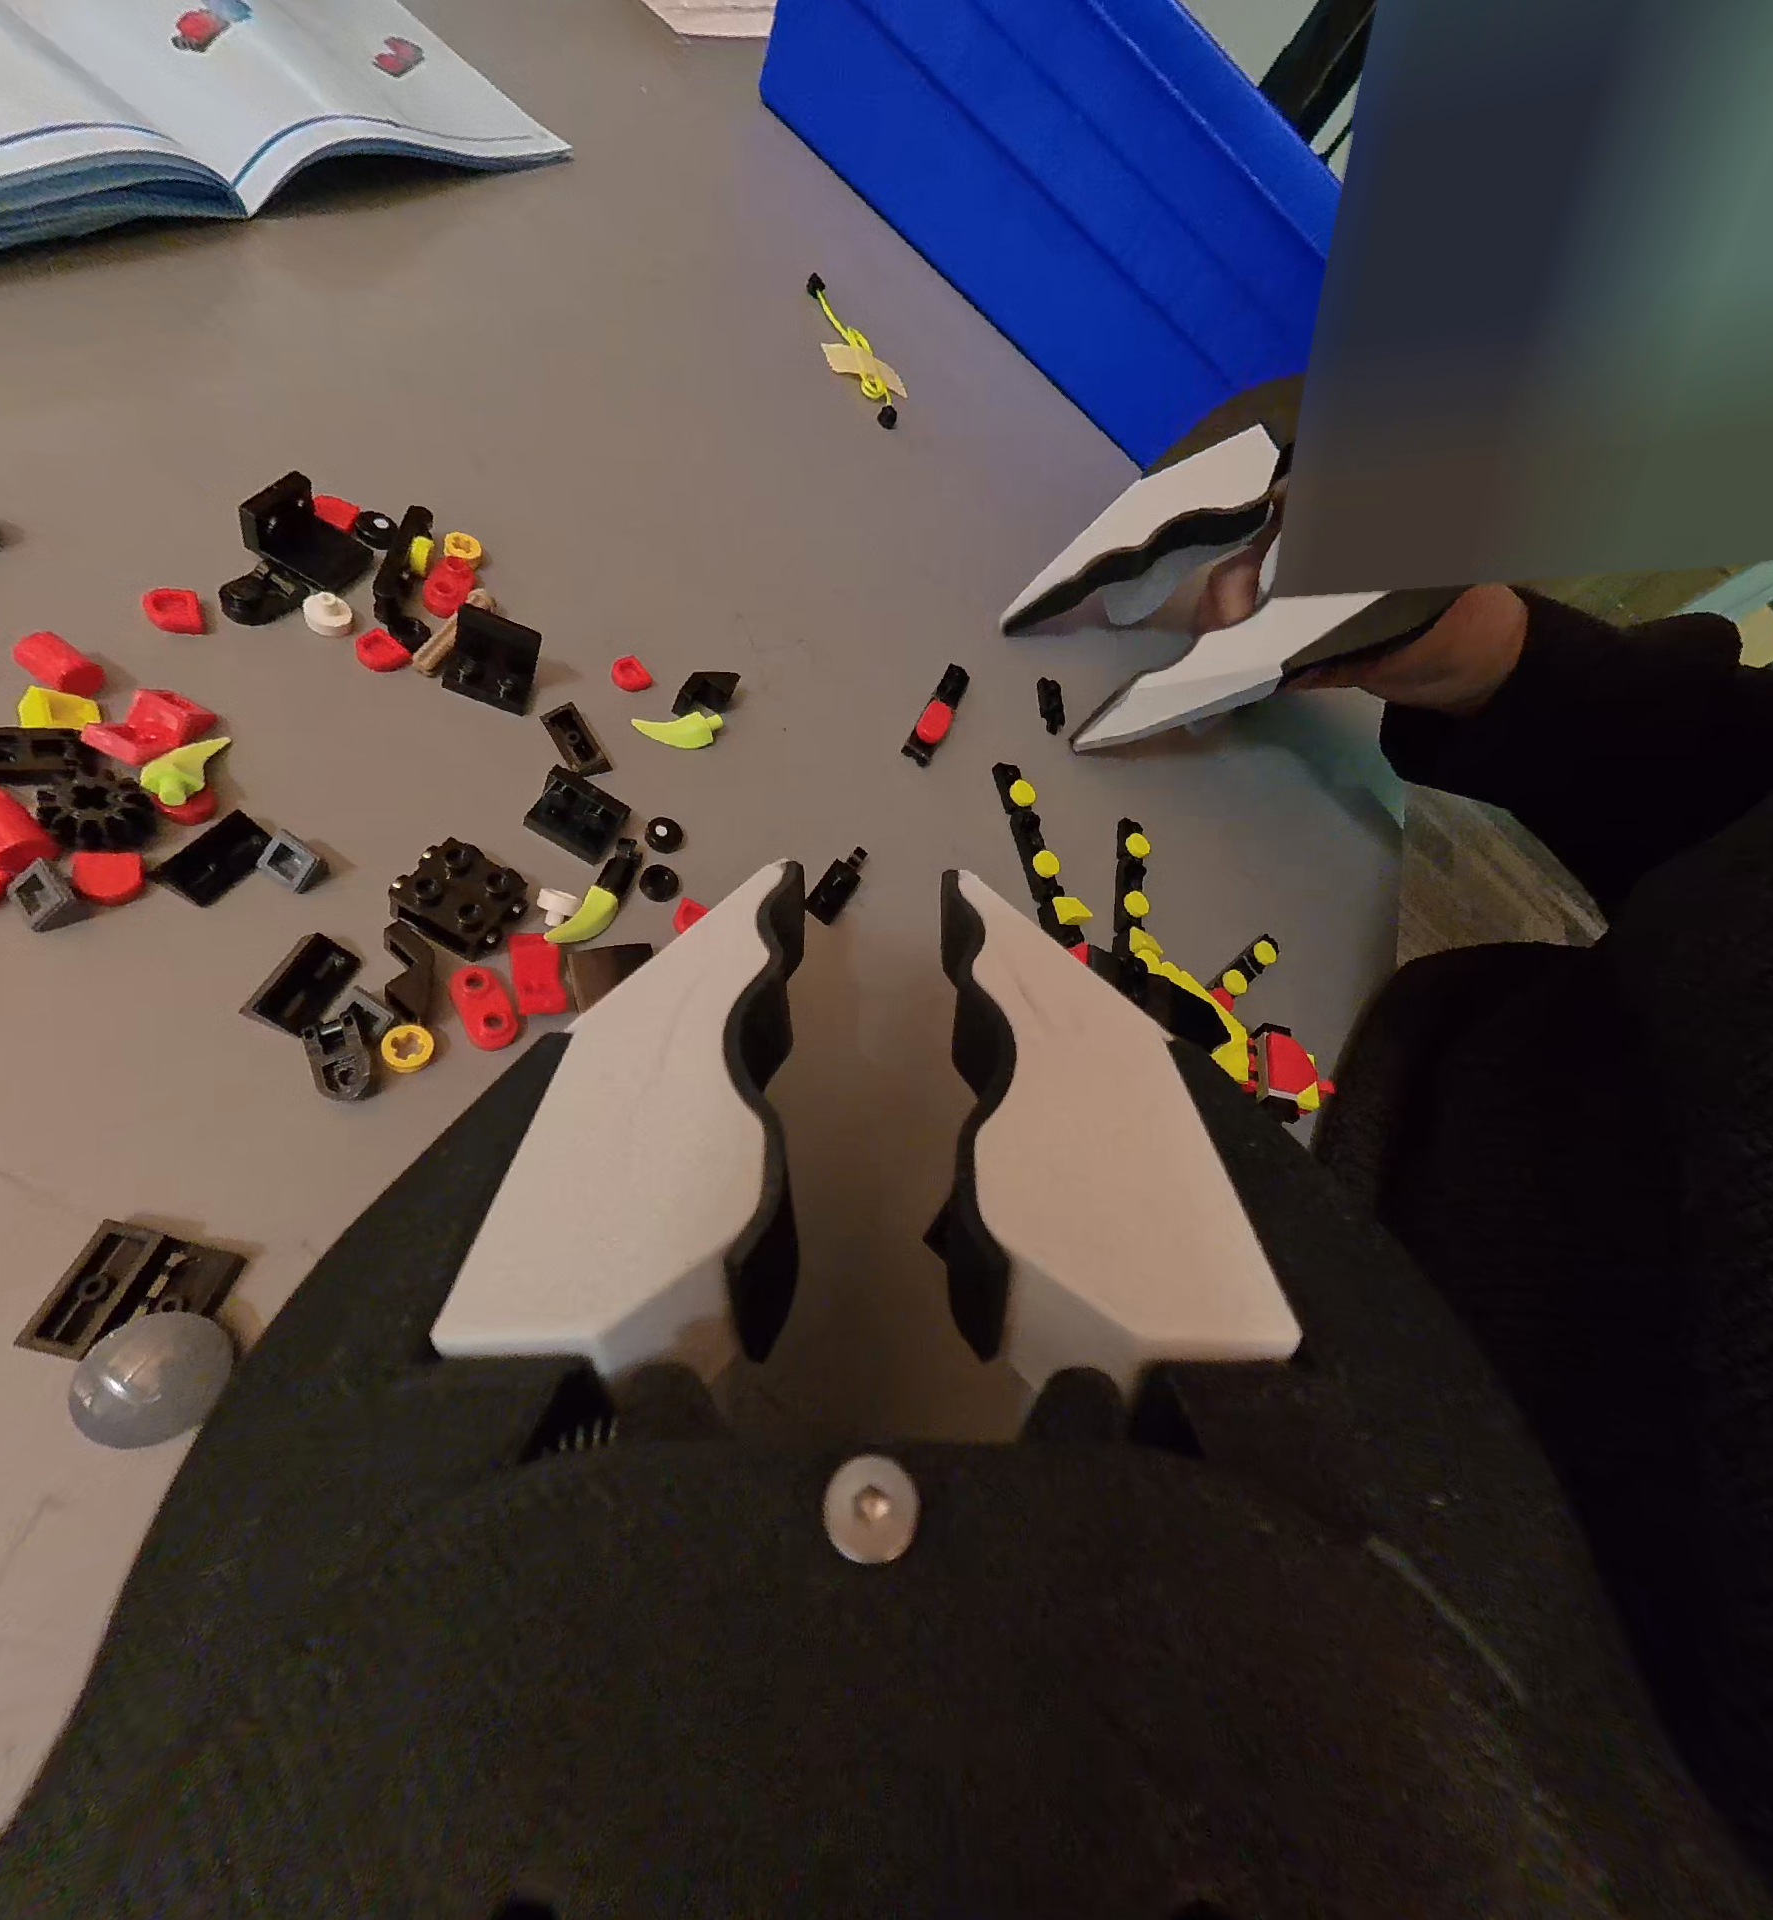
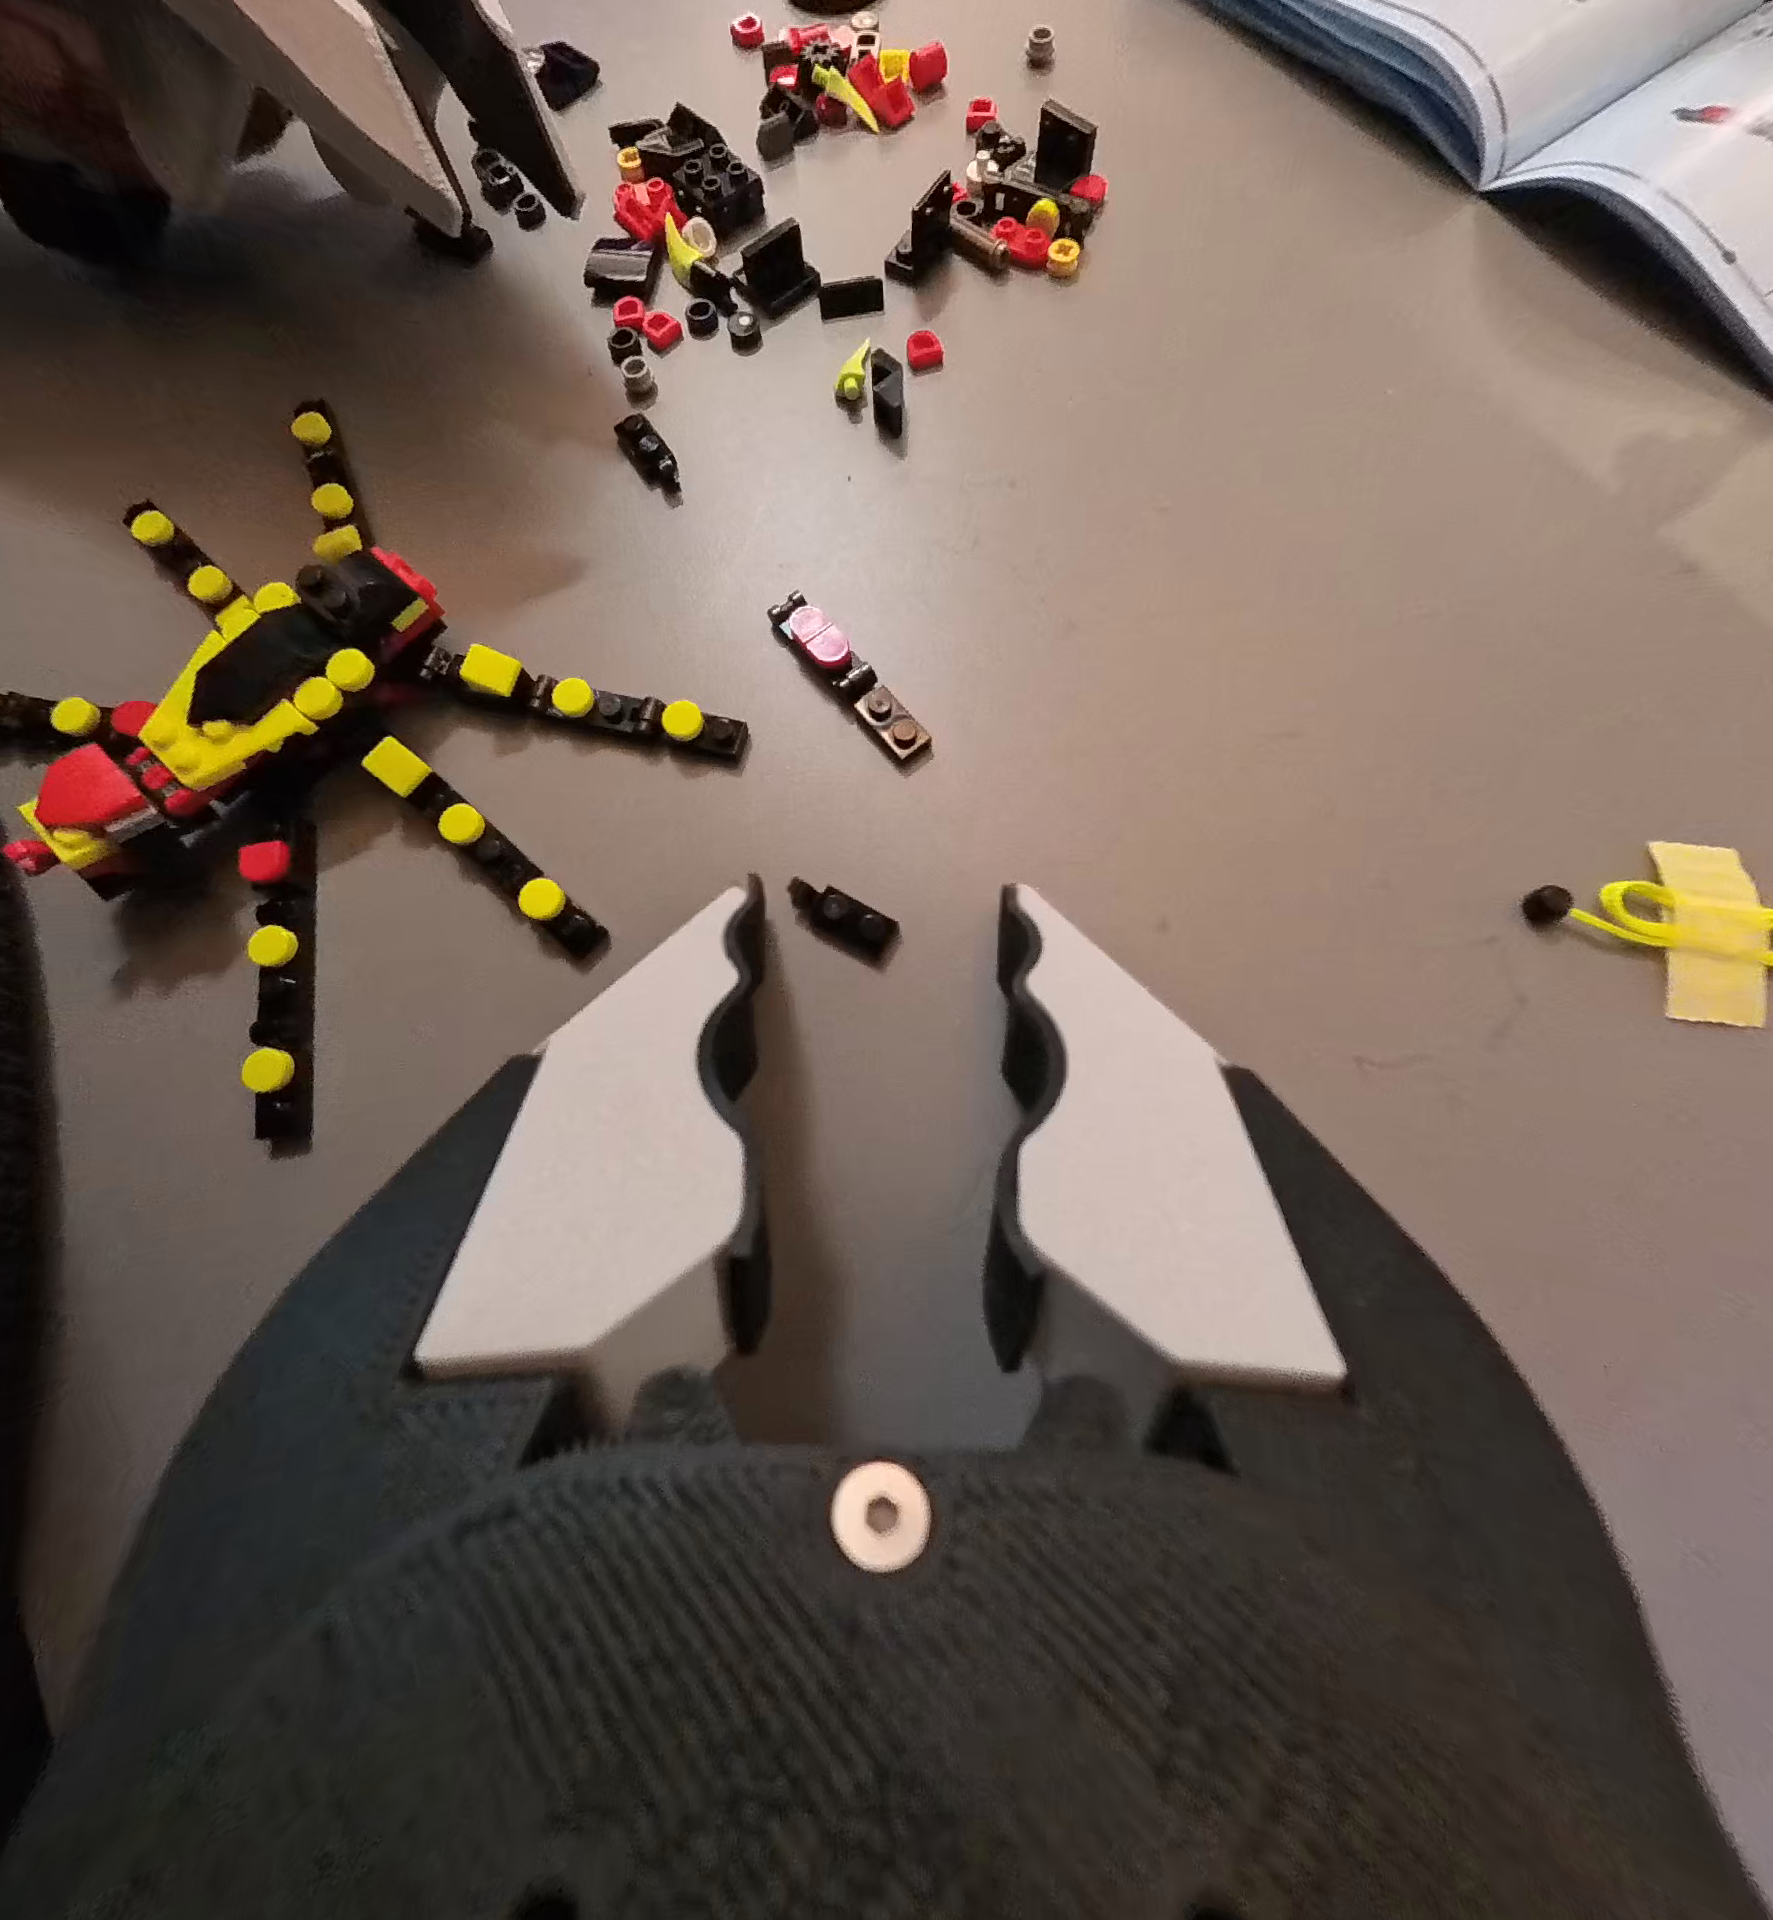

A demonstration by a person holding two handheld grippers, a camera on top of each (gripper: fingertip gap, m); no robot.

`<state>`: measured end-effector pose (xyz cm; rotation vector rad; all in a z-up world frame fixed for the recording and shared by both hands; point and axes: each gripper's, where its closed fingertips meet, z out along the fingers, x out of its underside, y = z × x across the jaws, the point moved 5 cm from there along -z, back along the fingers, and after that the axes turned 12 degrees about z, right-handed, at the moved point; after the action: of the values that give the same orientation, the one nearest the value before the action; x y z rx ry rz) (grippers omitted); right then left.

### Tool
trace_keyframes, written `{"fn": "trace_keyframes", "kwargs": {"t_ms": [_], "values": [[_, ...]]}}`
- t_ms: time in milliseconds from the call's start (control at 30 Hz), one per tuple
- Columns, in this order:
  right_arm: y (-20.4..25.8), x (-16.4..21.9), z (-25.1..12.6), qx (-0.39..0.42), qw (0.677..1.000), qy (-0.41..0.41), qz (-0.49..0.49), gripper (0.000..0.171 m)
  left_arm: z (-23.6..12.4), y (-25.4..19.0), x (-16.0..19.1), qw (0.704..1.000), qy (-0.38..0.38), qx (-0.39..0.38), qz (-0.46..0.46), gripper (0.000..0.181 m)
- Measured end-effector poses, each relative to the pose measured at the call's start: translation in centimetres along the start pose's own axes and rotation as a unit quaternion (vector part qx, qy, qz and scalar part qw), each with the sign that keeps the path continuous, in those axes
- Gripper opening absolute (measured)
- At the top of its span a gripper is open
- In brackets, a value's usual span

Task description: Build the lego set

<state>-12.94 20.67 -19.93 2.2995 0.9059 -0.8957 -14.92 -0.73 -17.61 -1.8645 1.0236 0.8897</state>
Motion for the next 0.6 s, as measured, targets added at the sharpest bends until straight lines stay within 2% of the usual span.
{"fn": "trace_keyframes", "kwargs": {"t_ms": [267, 600], "values": [[-0.36, 0.42, -0.56, -0.007, 1.0, 0.004, -0.011, 0.024, -0.02, 0.02, -0.05, 1.0, -0.001, -0.001, -0.001, 0.025], [0.23, 0.58, -0.45, -0.007, 0.999, 0.007, -0.039, 0.025, -0.19, -0.21, -0.24, 1.0, -0.003, -0.005, 0.01, 0.024]]}}
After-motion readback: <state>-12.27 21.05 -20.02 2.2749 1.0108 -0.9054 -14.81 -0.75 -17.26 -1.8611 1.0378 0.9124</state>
